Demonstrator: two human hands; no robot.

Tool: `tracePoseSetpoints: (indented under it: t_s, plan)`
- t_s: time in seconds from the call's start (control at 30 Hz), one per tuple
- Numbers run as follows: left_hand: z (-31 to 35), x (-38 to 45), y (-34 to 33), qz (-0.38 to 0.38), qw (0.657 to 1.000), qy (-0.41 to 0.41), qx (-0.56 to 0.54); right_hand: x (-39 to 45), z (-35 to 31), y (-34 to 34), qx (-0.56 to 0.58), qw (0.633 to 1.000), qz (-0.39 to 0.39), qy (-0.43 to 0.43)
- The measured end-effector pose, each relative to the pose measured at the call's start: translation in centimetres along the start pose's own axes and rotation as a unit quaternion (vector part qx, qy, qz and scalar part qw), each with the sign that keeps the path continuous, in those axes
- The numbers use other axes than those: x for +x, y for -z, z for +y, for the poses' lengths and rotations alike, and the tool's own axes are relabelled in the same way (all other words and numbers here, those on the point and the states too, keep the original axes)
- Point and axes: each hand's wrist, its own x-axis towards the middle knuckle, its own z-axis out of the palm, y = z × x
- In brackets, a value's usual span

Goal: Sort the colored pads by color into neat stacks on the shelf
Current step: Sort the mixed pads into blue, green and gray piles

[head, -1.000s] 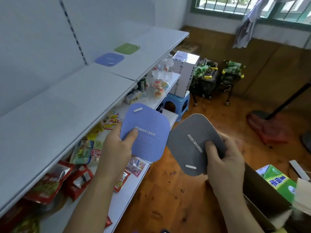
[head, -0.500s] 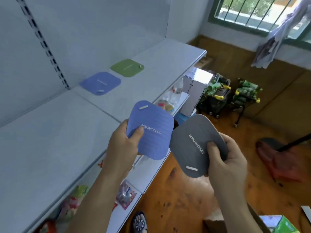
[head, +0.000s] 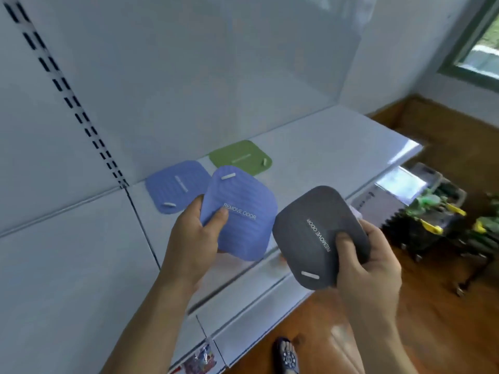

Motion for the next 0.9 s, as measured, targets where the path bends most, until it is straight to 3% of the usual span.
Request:
tracePoseSetpoints:
  t_s: [0.3,0.43,0.6,0.7,0.8,0.9]
  plan:
    - [1.2,2.0,-1.6,0.236,0.971,0.023,-0.030,13.0,0.5,-4.0,-0.009,0.979,-0.200,0.041]
    - [2.2,3.3,-0.6,0.285,0.957,0.028,-0.049,14.9,0.2,-5.4,0.001,0.968,-0.248,0.037]
    - [3.4,7.2,0.1,0.279,0.956,0.032,-0.086,16.0,0.6,-6.3,-0.008,0.966,-0.258,0.027]
    - [2.6,8.9,0.8,0.305,0.945,0.067,0.094,16.7,0.7,-6.3,-0.012,0.965,-0.262,0.028]
    - [1.5,9.2,0.7,0.344,0.875,0.099,0.326,17.4,1.0,-6.6,-0.019,0.965,-0.261,0.028]
    - [0.7,8.8,0.6,0.369,0.839,0.087,0.390,17.9,1.0,-7.1,-0.024,0.967,-0.255,0.023]
